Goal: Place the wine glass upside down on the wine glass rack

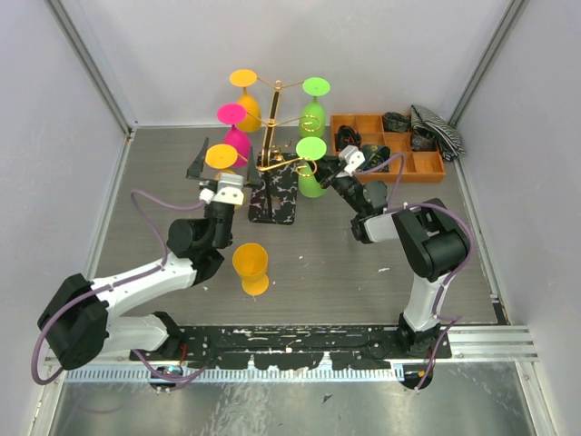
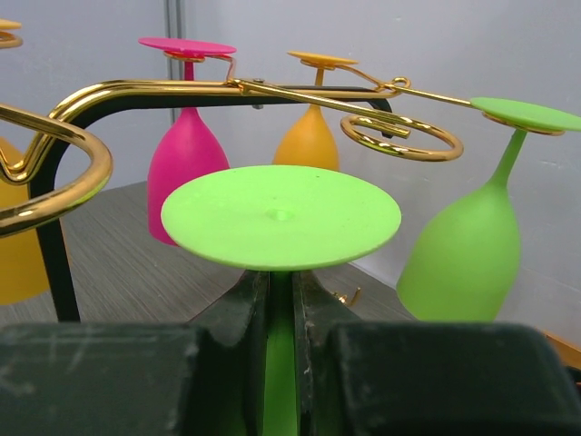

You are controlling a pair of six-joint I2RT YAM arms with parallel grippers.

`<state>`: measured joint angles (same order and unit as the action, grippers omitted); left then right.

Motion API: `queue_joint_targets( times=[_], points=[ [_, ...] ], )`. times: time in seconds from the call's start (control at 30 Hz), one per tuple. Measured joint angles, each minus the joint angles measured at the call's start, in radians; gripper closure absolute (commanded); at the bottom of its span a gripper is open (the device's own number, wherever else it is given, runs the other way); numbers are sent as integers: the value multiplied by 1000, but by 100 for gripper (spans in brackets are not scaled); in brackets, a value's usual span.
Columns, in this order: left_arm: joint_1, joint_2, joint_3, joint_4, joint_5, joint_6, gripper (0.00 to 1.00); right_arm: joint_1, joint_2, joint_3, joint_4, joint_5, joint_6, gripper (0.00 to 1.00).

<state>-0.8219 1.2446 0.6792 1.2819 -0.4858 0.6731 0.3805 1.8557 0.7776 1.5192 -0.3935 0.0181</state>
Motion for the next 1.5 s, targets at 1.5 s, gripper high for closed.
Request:
queue_joint_targets(
  times=[1.5],
  points=[
    [64, -21, -29, 14, -4, -19, 2, 8, 162, 275, 21, -28, 109, 99]
  ],
)
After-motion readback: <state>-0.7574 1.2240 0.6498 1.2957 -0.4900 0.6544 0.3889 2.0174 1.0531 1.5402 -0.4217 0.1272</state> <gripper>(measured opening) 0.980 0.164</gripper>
